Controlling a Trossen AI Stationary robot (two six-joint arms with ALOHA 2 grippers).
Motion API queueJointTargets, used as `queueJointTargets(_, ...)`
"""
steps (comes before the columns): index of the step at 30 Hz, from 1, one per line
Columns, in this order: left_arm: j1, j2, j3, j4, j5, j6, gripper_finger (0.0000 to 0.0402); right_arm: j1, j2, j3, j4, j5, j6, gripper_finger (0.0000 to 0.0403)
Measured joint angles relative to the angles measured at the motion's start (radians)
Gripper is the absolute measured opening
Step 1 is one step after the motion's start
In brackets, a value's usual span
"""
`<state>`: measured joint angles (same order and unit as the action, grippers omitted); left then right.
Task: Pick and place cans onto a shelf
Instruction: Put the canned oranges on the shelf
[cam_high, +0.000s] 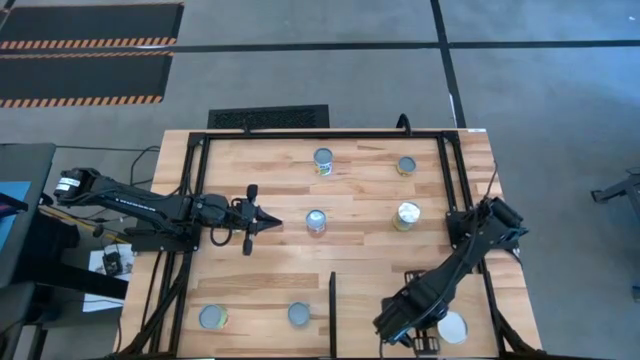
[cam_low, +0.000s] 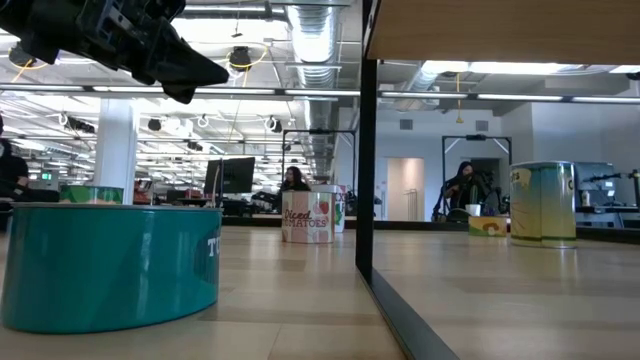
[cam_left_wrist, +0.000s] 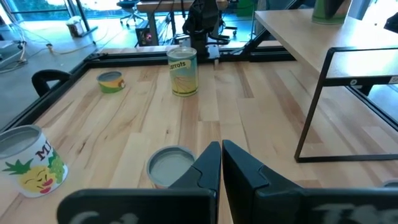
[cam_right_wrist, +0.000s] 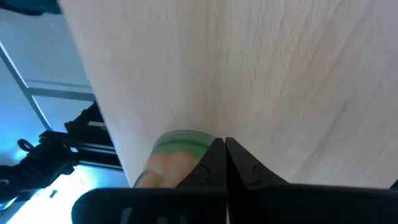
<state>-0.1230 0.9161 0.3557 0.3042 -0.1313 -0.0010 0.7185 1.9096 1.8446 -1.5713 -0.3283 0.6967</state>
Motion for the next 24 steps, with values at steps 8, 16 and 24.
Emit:
queueJointTargets(8,0.0,0.0,0.0,0.0,-0.02,-0.002,0.0006,0.001,-0.028,-0.018,0.004,0.048,-0.036,0.0004)
queueJointTargets(16,0.0,0.0,0.0,0.0,-0.032,-0.003,0.0006,0.004,-0.026,-0.103,-0.002,-0.044,-0.1,0.0004)
queueJointTargets(24,0.0,0.0,0.0,0.0,-0.054,0.001,0.0006,-0.003,-0.027,-0.102,0.0,-0.044,-0.096,0.0004)
